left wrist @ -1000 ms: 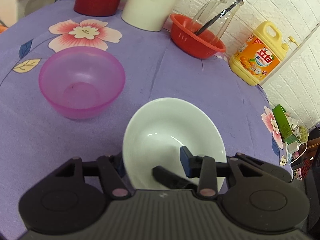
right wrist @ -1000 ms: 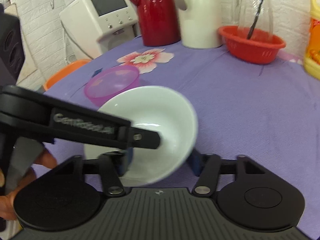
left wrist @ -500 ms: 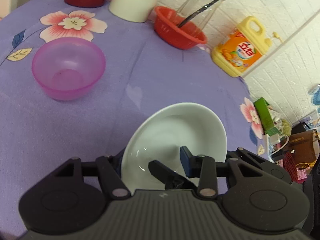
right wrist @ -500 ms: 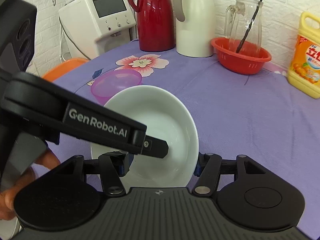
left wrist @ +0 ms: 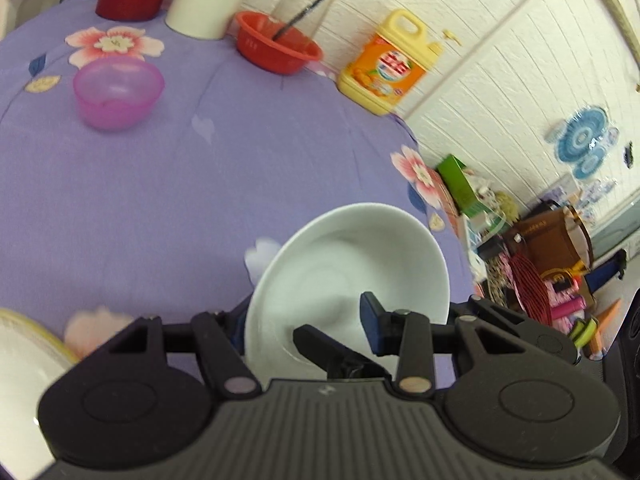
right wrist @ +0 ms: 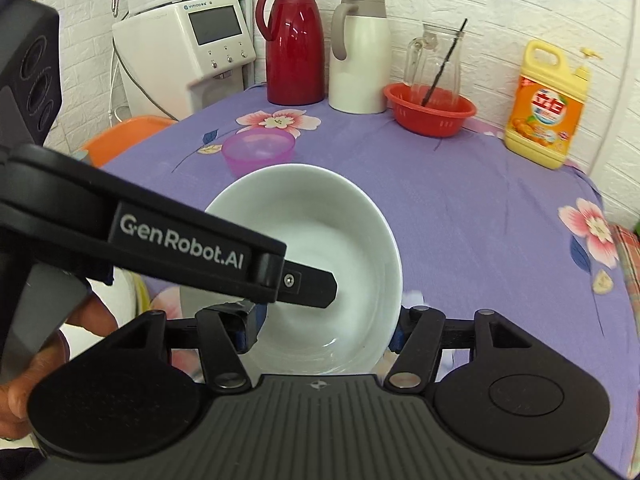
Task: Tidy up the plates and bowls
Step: 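Carry the white bowl into the steel bowl with the left tool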
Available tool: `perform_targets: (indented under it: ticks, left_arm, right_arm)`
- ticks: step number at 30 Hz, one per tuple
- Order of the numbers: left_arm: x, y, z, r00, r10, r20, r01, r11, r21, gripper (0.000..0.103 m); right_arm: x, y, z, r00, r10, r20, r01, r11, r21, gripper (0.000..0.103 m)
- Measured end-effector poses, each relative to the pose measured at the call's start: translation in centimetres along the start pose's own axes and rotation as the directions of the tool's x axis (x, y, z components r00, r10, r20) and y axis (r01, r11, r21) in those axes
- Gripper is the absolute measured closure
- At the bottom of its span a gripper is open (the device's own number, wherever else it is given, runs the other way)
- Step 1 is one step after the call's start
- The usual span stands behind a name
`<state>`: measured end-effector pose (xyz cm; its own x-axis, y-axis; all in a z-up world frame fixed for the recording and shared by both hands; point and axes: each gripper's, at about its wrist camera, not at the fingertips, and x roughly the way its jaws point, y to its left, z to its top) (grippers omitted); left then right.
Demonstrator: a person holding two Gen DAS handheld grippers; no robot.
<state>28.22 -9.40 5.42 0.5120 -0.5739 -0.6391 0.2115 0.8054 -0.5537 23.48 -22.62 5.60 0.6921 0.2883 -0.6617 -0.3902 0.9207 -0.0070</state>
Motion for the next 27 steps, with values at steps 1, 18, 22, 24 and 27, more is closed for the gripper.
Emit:
perform_targets:
  ticks: [1,18,22,24,27]
  left_arm:
    - [-0.1,-0.2,-0.9,1.0,-0.01,-0.013,0.01,1.0,0.0,0.064]
    - [0.0,-0.3,-6.2,0.998,-0.001,-0.071,0.007,0.997,0.082,0.047]
    - [-1.3,0.0,-5.3,1.0,-0.015,-0.016,0.017,0.994,0.112,0.04]
    - [-2.0,0.0,-4.9,1.0,-0.008,0.023,0.005,0.991,0.134,0.037]
    - [-2.8,-0.1,-4.4,0.996,0.029,0.079,-0.043,0.984,0.176,0.034]
  right_arm:
    - [-0.6,0.2,-0.7,1.0,-0.012,-0.003,0.012,1.0,0.005,0.003]
    - [-2.4,0.8,-7.1,0.999,-0.033,-0.012,0.034,0.993,0.116,0.0]
    - [-3.6,0.3,-7.6,0.997,-0.045,0.059,0.034,0.986,0.165,0.0]
    - [-4.3,0.1,-7.7,0.991,-0.096,0.095,0.079,0.982,0.172,0.0]
    - [-4.8,-0.3,-7.9,0.983,-0.125,0.132,0.097,0.975,0.202,0.0]
